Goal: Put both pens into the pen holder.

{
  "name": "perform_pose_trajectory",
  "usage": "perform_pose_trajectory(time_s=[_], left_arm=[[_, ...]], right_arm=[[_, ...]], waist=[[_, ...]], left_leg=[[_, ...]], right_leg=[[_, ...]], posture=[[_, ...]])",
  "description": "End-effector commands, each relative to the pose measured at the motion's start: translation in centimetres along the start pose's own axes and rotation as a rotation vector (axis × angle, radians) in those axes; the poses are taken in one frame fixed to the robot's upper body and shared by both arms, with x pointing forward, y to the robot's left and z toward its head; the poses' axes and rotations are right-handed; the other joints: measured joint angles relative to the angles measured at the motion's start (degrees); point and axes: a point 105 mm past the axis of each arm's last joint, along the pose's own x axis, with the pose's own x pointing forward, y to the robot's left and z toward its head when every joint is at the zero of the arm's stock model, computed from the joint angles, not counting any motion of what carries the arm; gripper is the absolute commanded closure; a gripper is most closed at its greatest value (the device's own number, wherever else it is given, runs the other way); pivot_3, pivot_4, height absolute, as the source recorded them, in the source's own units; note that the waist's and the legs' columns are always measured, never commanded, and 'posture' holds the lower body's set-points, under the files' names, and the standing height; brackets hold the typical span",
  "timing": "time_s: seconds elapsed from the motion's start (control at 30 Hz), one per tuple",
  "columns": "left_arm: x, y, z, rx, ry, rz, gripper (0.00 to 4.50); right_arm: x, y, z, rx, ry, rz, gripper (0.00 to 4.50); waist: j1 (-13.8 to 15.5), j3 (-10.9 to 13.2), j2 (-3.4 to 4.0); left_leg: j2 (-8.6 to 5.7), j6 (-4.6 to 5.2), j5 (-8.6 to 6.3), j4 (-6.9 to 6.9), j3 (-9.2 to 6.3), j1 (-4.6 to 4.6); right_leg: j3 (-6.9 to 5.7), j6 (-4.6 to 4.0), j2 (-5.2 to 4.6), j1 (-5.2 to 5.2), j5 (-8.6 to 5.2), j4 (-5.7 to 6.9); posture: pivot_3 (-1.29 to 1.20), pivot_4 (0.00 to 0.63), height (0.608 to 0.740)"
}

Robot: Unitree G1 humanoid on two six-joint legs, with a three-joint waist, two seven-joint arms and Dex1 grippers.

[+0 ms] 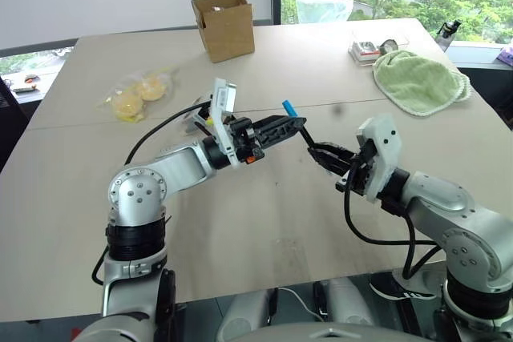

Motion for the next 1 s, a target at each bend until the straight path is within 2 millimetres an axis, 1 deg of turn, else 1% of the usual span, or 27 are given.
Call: perform_pose_trajectory(time_s=[0.03, 0.1, 0.13, 0.2, 0.23, 0.27, 0.37, 0.4, 0.43, 0.47, 0.53, 0.57, 0.6, 0.67, 0.7, 0.8, 0.83, 0.87, 0.9, 1.0], left_arm=[[0.0, -0.5, 0.9, 0.000, -0.029, -0.013, 1.74], [0.0, -0.5, 1.0, 0.002, -0.033, -0.008, 2.41], [0.1, -0.5, 1.0, -0.001, -0.035, -0.009, 2.97], [0.1, -0.7, 1.0, 0.003, -0.034, -0.018, 3.95], [0.1, -0.8, 1.0, 0.005, -0.035, -0.021, 4.29], [0.1, -0.9, 1.1, 0.005, -0.038, -0.023, 4.48], [0.2, -1.0, 1.5, 0.017, -0.049, -0.024, 4.48], [0.2, -1.0, 1.7, 0.023, -0.059, -0.024, 4.48], [0.1, -1.0, 2.0, 0.032, -0.070, -0.021, 4.50], [0.0, -1.0, 2.5, 0.056, -0.086, -0.010, 4.50], [-0.2, -0.9, 3.7, 0.169, -0.118, 0.034, 4.50], [-0.3, -0.9, 4.4, 0.231, -0.142, 0.060, 4.50], [-0.5, -0.8, 5.3, 0.318, -0.171, 0.107, 4.50], [-0.9, -1.0, 6.5, 0.508, -0.195, 0.178, 4.50], [-1.1, -1.2, 6.8, 0.585, -0.204, 0.204, 4.50], [-1.9, -1.9, 7.4, 0.783, -0.215, 0.269, 4.50], [-2.2, -2.1, 7.6, 0.904, -0.202, 0.318, 4.50], [-2.4, -2.2, 7.6, 0.988, -0.193, 0.348, 4.50], [-2.5, -2.2, 7.4, 1.127, -0.156, 0.392, 4.50], [-2.3, -1.8, 6.8, 1.353, -0.079, 0.466, 4.50]], right_arm=[[-0.2, 0.9, 1.3, -0.043, -0.058, 0.044, 4.50], [-0.2, 1.0, 1.4, -0.053, -0.061, 0.049, 4.50], [-0.2, 1.0, 1.4, -0.061, -0.064, 0.049, 4.50], [-0.2, 1.0, 1.5, -0.067, -0.066, 0.050, 4.50], [-0.1, 1.0, 1.5, -0.069, -0.067, 0.051, 4.50], [-0.1, 1.0, 1.5, -0.072, -0.069, 0.054, 4.50], [0.0, 1.1, 1.4, -0.072, -0.065, 0.069, 4.50], [0.0, 0.8, 1.5, -0.087, -0.070, 0.053, 4.50], [-0.1, 0.5, 1.5, -0.092, -0.069, 0.041, 3.54], [-0.2, 0.4, 1.4, -0.101, -0.065, 0.044, 3.21], [-0.7, -0.1, 1.2, -0.130, -0.046, 0.045, 2.28], [-1.1, -0.4, 1.1, -0.147, -0.036, 0.047, 1.71], [-1.6, -0.7, 1.1, -0.168, -0.026, 0.048, 1.28], [-2.6, -1.3, 1.4, -0.214, -0.016, 0.060, 0.34], [-3.0, -1.5, 1.7, -0.247, -0.018, 0.067, 0.04], [-4.0, -1.6, 3.1, -0.313, -0.054, 0.094, 0.04], [-4.2, -1.5, 3.6, -0.354, -0.065, 0.107, 0.04], [-4.4, -1.4, 3.9, -0.383, -0.070, 0.118, 0.04], [-4.4, -1.5, 4.1, -0.408, -0.073, 0.122, 0.04], [-4.2, -1.9, 4.4, -0.428, -0.077, 0.127, 0.04]], waist=[[0.01, 0.00, 0.00], [0.04, 0.00, 0.00], [0.05, 0.00, 0.00], [0.06, 0.00, 0.00], [0.09, 0.00, 0.00], [0.14, 0.00, 0.00], [0.16, 0.00, 0.00], [0.17, 0.00, 0.00], [0.18, 0.00, 0.00], [0.19, 0.00, -0.01], [0.24, 0.00, 0.00], [0.24, 0.00, 0.00], [0.26, 0.00, 0.00], [0.39, 0.00, -0.01], [0.46, 0.01, -0.01], [0.56, 0.01, -0.02], [0.58, 0.01, -0.02], [0.55, 0.02, -0.02], [0.61, 0.02, -0.02], [0.95, 0.03, -0.03]], left_leg=[[0.00, 0.00, 0.00, 0.00, 0.00, 0.00], [0.00, 0.00, 0.00, 0.00, 0.00, 0.00], [0.00, 0.00, 0.00, 0.00, 0.01, 0.00], [-0.01, 0.00, 0.00, 0.00, 0.02, 0.00], [-0.01, 0.00, 0.00, 0.00, 0.02, 0.00], [-0.01, 0.00, 0.00, 0.00, 0.02, 0.00], [-0.01, 0.00, 0.00, 0.00, 0.02, 0.00], [-0.01, 0.00, 0.00, 0.00, 0.02, 0.00], [-0.01, 0.00, 0.00, 0.00, 0.02, 0.00], [-0.01, 0.00, 0.00, 0.00, 0.02, 0.00], [-0.01, 0.00, 0.00, 0.01, 0.02, -0.01], [-0.01, 0.00, 0.00, 0.01, 0.04, -0.01], [-0.01, 0.00, 0.00, 0.00, 0.05, -0.01], [-0.01, 0.00, 0.00, -0.02, 0.06, -0.02], [-0.01, 0.00, 0.00, -0.03, 0.08, -0.03], [-0.01, 0.00, 0.00, -0.08, 0.11, -0.04], [0.00, -0.01, 0.00, -0.09, 0.10, -0.03], [0.01, -0.01, 0.00, -0.09, 0.09, -0.03], [0.01, -0.01, 0.00, -0.15, 0.11, -0.02], [0.02, -0.01, 0.00, -0.14, 0.13, -0.01]], right_leg=[[0.00, 0.00, 0.00, 0.00, 0.00, 0.01], [0.00, 0.00, 0.01, 0.00, 0.00, 0.01], [0.00, 0.00, 0.00, 0.00, 0.00, 0.01], [0.01, 0.00, 0.00, -0.01, 0.00, 0.00], [0.01, 0.00, -0.01, -0.01, 0.00, 0.00], [0.01, 0.00, -0.01, -0.02, 0.00, 0.00], [0.01, 0.00, 0.00, -0.01, 0.00, 0.00], [0.01, 0.00, 0.00, -0.01, 0.00, 0.00], [0.01, 0.00, 0.00, -0.01, 0.00, 0.00], [0.01, 0.00, 0.00, -0.01, 0.00, 0.00], [0.01, 0.00, -0.01, -0.01, 0.00, 0.00], [0.01, 0.00, 0.00, -0.01, 0.00, -0.01], [0.03, 0.00, 0.00, 0.00, 0.00, -0.01], [0.02, 0.00, -0.01, -0.01, 0.00, -0.04], [0.03, 0.00, -0.01, 0.00, 0.00, -0.07], [0.06, 0.00, -0.02, -0.01, 0.00, -0.12], [0.06, 0.00, -0.02, 0.00, 0.00, -0.13], [0.05, 0.00, -0.02, 0.00, 0.00, -0.13], [0.07, 0.00, -0.02, 0.00, 0.00, -0.13], [0.07, 0.00, -0.02, 0.01, 0.00, -0.14]], posture=[[0.00, 0.150, 0.740], [0.00, 0.150, 0.740], [0.00, 0.150, 0.740], [0.00, 0.150, 0.740], [0.00, 0.150, 0.740], [0.00, 0.150, 0.740], [0.00, 0.150, 0.740], [0.00, 0.150, 0.740], [0.00, 0.150, 0.740], [0.00, 0.150, 0.740], [0.00, 0.150, 0.740], [0.00, 0.150, 0.740], [0.00, 0.150, 0.740], [0.00, 0.150, 0.740], [0.00, 0.150, 0.740], [0.00, 0.150, 0.740], [0.00, 0.150, 0.740], [0.00, 0.150, 0.740], [0.00, 0.150, 0.740], [0.00, 0.150, 0.740]])
